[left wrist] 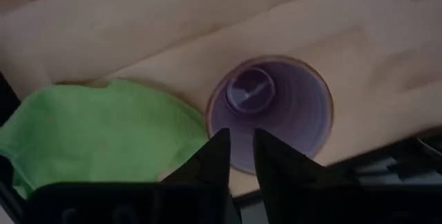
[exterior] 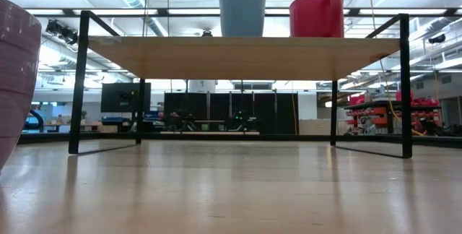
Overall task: Stack small to large cups/mugs on shelf
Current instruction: Put the purple mug on the shelf
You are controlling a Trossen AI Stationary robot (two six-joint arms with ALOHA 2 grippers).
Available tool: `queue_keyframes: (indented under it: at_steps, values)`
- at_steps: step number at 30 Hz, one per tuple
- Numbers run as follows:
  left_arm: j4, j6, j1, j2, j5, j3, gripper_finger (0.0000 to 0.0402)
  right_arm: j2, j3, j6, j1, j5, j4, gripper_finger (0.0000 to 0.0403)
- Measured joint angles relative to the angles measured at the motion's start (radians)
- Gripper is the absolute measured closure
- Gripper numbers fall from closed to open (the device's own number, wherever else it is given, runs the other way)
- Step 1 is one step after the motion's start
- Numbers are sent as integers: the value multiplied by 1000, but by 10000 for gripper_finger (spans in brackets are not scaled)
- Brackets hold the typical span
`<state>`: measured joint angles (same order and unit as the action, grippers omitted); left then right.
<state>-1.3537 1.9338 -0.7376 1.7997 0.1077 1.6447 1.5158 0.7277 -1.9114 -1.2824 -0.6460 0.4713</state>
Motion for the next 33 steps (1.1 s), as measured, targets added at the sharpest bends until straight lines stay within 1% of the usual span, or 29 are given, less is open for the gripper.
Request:
queue_keyframes:
  at_steps: [6,11,17,22,24,27,29,31,33]
  values:
    - [-25,1,23,7,-2,0,312,0,0,61,-1,-85,-2,341]
    - [-49,11,30,7,-25,0,310,0,0,99,-1,-134,-9,341]
    - [-50,44,28,7,-26,0,310,0,0,128,-1,-167,-31,341]
    - [-54,73,20,7,-27,0,310,0,0,155,-5,-172,-48,341]
    - [-57,94,10,5,-27,0,310,0,0,161,-9,-181,-52,341]
    - [-52,119,-10,3,-86,0,310,0,0,161,-18,-203,-53,341]
    - [-43,172,-39,3,-104,0,310,0,0,161,-24,-220,-58,341]
    - [-24,236,-75,2,-105,0,310,0,0,161,-30,-228,-65,341]
    - [-2,285,-106,1,-83,0,310,0,0,161,-33,-249,-77,341]
